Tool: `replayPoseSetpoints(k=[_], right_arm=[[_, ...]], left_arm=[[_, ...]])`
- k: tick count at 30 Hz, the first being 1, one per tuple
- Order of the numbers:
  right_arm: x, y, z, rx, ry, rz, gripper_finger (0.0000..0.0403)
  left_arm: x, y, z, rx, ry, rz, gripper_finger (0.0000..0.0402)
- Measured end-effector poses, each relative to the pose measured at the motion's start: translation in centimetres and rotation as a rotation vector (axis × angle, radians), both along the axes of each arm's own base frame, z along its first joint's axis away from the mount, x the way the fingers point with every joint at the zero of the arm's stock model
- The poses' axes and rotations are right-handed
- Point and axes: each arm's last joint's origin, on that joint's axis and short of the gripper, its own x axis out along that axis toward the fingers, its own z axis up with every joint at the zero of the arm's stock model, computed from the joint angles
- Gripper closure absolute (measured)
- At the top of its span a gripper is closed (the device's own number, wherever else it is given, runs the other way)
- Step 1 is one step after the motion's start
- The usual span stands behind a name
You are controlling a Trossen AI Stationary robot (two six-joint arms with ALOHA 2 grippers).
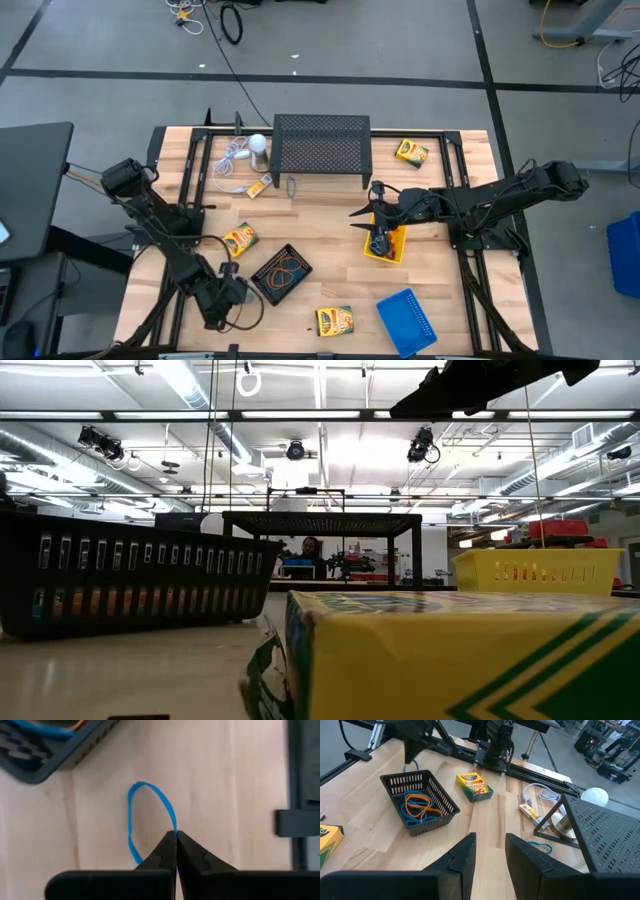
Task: Pick & Place Office Desk Supplies
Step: Put the blue rubber band into the black basket
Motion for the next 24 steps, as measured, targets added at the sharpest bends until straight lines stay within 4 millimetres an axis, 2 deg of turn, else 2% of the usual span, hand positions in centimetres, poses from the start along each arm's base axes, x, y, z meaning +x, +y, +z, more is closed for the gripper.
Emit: replayPoseSetpoints(k=[7, 13, 18, 24], right_arm=[[0.0, 0.0, 0.0, 0.012, 0.000, -0.004, 0.0291], [0.0, 0.0, 0.0, 0.014, -0.001, -0.005, 0.0291], [0.1, 0.0, 0.2, 0.017, -0.022, -0.005, 0.0291], [0.1, 0.0, 0.3, 0.013, -0.037, -0.002, 0.0291]], left_arm=[[0.8, -1.1, 1.8, 0.053, -0.157, -0.030, 0.0400], [2.4, -1.4, 3.1, 0.117, -0.360, -0.080, 0.0400], [4.5, -0.4, 3.6, 0.157, -0.451, -0.097, 0.0401], [7.1, 1.9, 3.9, 0.239, -0.494, -0.096, 0.0401]])
